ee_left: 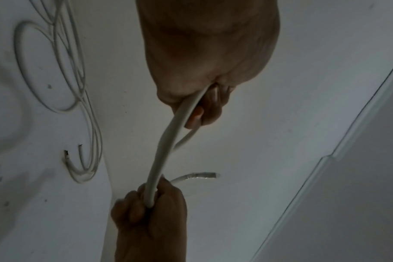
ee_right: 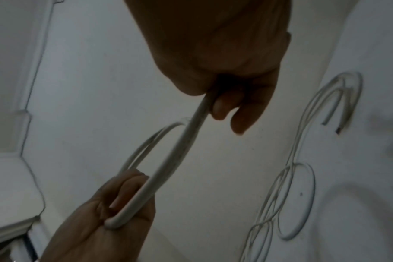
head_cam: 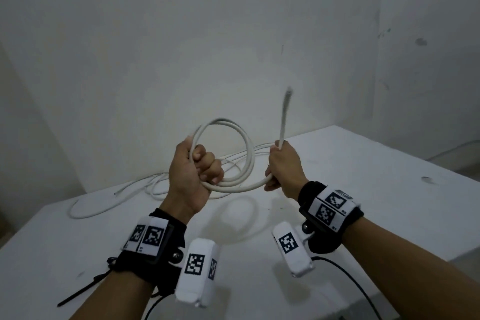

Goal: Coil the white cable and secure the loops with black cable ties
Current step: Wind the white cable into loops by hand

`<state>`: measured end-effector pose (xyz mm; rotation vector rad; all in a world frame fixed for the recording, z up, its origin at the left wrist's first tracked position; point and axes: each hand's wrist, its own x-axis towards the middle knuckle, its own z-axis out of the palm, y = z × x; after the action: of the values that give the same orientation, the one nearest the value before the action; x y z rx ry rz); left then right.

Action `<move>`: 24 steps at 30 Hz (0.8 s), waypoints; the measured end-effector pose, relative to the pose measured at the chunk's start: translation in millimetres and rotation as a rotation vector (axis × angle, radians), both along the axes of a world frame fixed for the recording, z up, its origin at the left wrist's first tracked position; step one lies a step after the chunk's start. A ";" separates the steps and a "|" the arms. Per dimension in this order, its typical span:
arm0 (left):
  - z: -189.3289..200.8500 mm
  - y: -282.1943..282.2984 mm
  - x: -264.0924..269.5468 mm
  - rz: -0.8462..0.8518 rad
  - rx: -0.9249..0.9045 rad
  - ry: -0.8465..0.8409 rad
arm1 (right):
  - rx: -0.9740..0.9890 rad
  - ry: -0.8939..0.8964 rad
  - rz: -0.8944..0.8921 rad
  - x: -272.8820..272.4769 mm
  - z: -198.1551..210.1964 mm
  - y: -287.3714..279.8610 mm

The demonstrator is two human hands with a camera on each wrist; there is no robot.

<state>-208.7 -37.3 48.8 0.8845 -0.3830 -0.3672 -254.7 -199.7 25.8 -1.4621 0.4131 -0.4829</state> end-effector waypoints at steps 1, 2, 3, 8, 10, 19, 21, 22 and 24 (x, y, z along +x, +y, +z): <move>0.8 0.8 3.0 0.015 -0.013 0.002 | -0.066 0.008 0.016 -2.8 0.3 -0.8; 0.1 0.9 5.5 0.014 -0.016 0.007 | -0.141 0.021 0.028 -5.3 0.9 -1.7; -1.7 0.1 6.6 0.001 -0.006 0.012 | -0.216 0.037 0.037 -7.0 1.3 -2.6; -18.7 -5.3 1.0 -0.114 0.103 0.061 | -0.565 0.147 0.077 -6.9 3.0 -8.6; -21.1 -2.9 1.2 -0.143 0.096 0.085 | -0.614 0.183 0.111 -6.2 -0.5 -9.3; -26.0 3.5 3.4 -0.161 0.050 0.151 | -0.422 -0.100 0.019 -1.6 -4.8 -2.9; -28.0 5.4 3.5 -0.169 0.057 0.157 | -0.271 -0.065 0.081 2.2 -8.0 -6.4; -28.6 6.6 3.3 -0.169 0.068 0.154 | -0.172 -0.040 0.121 2.4 -8.8 -8.4; -30.2 9.7 3.9 -0.143 0.102 0.122 | -0.041 0.008 0.176 2.5 -11.9 -12.2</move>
<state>-204.8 -27.6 18.7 0.9316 -0.3172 -0.5736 -252.2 -211.9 13.9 -1.5254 0.2789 -0.3463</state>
